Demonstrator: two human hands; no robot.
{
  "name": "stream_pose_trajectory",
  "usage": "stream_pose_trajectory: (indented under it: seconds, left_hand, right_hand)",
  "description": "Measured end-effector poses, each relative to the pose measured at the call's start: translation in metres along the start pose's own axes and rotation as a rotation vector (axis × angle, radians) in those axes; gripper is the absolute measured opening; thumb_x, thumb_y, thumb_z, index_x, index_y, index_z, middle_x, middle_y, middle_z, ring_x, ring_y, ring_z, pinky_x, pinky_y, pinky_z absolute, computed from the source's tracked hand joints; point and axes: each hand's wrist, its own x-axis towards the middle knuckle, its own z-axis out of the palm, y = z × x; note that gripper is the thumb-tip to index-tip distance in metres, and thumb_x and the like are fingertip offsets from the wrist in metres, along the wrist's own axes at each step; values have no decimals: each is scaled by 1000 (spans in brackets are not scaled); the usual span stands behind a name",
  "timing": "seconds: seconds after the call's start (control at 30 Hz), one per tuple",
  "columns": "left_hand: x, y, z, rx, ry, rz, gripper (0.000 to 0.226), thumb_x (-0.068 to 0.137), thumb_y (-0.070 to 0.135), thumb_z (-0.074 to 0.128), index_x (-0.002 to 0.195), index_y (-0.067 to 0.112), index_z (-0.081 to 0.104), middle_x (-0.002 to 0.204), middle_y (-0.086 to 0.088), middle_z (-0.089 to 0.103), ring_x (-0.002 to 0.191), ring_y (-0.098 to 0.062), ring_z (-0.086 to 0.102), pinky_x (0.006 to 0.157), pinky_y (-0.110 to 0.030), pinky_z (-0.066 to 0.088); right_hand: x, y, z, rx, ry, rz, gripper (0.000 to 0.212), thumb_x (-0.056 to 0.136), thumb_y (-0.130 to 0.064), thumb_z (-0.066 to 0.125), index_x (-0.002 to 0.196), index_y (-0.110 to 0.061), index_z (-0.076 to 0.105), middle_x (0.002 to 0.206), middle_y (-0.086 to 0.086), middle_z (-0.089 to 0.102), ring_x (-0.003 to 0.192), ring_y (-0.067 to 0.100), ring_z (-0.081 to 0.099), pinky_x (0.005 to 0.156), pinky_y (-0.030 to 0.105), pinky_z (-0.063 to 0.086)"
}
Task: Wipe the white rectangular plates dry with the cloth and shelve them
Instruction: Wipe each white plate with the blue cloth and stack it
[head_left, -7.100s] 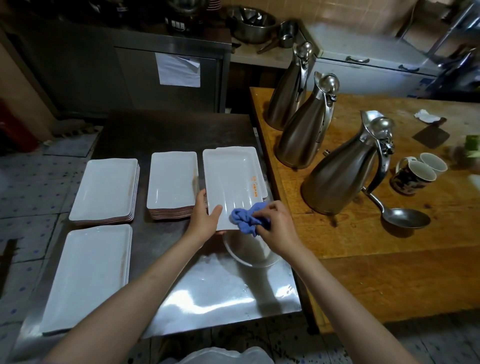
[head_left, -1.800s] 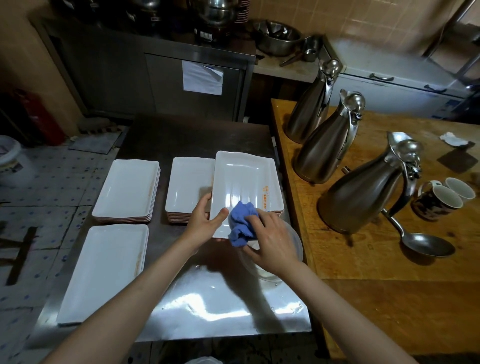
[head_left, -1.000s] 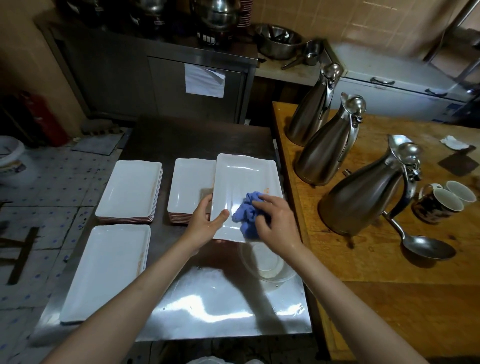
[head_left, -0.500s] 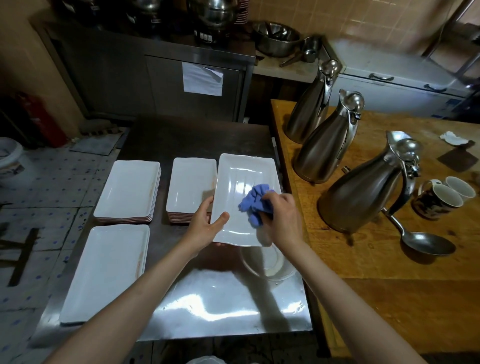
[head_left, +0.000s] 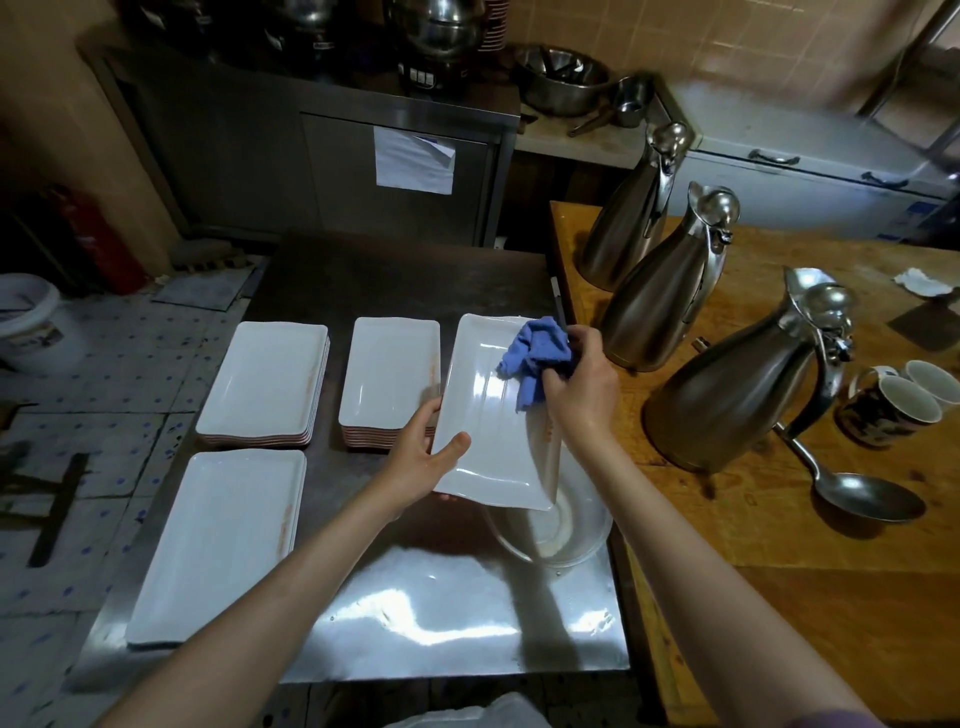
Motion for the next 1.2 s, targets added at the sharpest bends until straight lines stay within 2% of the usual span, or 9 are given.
stream_pose_trajectory:
  seconds: [0.17,0.4,0.53,0.6,0.7,0.77,0.87,1.0,1.2]
  left_hand:
    - [-2,2,-1,5,-8,14,50,91,19,61,135,23,39,126,-3,56,106,-21,63,76,-26,58]
    - [-4,0,-3,-5,-31,24,47,91,15,60,134,20,41,116,0,62,93,-13,67,68,-21,55]
    - [-3,-2,-3,15,-2,39,42,92,15,59,131,21,44,121,-5,61,92,-15,67,67,-20,53]
    - [-2,-4,-5,42,15,45,42,93,18,59,132,19,43,126,-6,59,97,-14,64,71,-18,52]
    - [1,-9,-9,94,33,38,47,89,36,61,131,23,45,132,-2,55,119,-21,54,101,-37,45]
    - [2,-12,-12,80,42,40,39,90,32,61,126,25,48,130,0,56,123,-20,51,108,-42,40]
    - [5,-17,-15,63,92,53,32,92,20,60,121,23,49,124,-2,59,119,-18,55,104,-37,43]
    - [5,-20,-20,31,150,36,29,91,17,60,118,17,50,114,-5,60,106,-19,59,82,-17,51]
    - [2,-30,-40,-34,250,-78,66,86,34,61,142,11,35,143,-11,43,128,-26,48,97,-33,47]
  right_hand:
    - [2,-8,7,87,-20,128,32,85,-4,63,117,-10,63,115,3,62,97,4,50,86,17,41]
    - [-2,-21,19,101,-167,66,26,90,-5,58,115,-10,66,118,6,62,97,4,48,87,13,36]
    - [-7,-25,24,97,-262,18,25,91,-3,56,112,-10,66,118,6,60,98,6,47,88,14,36]
    - [-12,-25,28,75,-317,-7,24,91,-3,55,110,-10,67,116,6,60,96,5,46,86,14,37]
    - [-22,-22,33,58,-398,-77,21,91,-3,55,105,-9,69,109,8,62,94,9,50,83,16,41]
    - [-29,-21,35,61,-439,-106,23,89,0,55,103,-9,70,105,8,63,95,15,54,84,20,44]
    - [-41,-20,35,57,-499,-159,28,83,5,56,102,-7,71,103,9,63,96,19,56,87,27,45]
    - [-55,-20,39,36,-560,-269,33,72,8,54,95,-5,73,98,13,65,93,26,58,81,28,43]
    - [-68,-30,46,38,-658,-392,28,61,-6,62,87,-6,71,78,10,68,69,25,59,64,17,38]
